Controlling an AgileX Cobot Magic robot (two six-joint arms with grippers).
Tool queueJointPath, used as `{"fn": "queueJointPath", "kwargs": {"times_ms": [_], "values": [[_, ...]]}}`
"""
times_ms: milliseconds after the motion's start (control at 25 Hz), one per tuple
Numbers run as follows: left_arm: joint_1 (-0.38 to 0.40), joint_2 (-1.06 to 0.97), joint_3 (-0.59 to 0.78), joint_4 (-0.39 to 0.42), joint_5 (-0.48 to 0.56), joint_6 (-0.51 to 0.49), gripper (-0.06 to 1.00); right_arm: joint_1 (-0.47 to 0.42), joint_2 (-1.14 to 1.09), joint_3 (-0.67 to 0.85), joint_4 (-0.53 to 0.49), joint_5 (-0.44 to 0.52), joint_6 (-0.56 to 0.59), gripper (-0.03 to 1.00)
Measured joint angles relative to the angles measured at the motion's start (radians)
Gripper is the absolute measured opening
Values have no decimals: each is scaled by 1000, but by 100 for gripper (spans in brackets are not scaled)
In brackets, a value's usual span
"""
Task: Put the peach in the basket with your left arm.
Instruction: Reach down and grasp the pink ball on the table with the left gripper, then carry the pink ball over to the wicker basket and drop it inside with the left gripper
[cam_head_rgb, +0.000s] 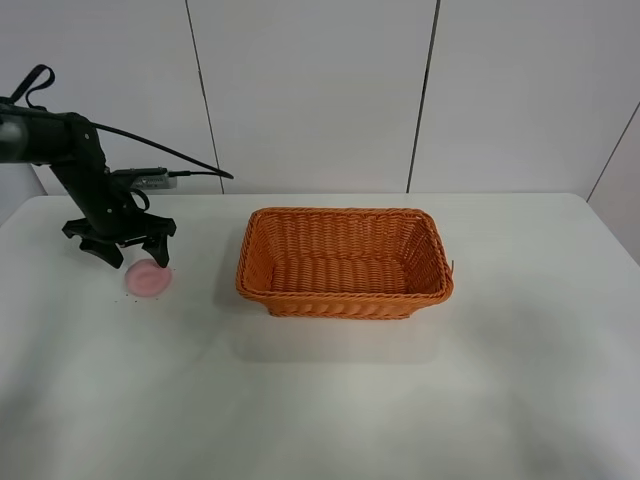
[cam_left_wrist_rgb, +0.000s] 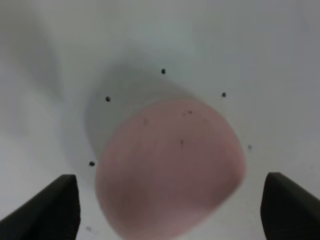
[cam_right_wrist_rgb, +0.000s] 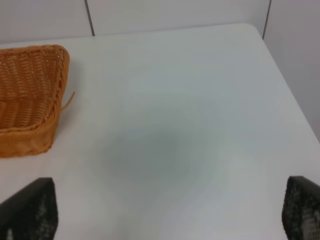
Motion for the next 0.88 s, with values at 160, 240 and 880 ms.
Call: {"fn": "queueJointPath", "kwargs": {"times_ms": [160, 240, 880], "values": [[0, 34, 0, 0, -7, 0, 85, 0, 0, 0, 0, 0, 0, 69], [0, 41, 0, 0, -8, 0, 84, 0, 0, 0, 0, 0, 0, 69], [0, -43, -144, 1, 193, -6, 12, 0, 0, 0, 0, 0, 0, 69]]}}
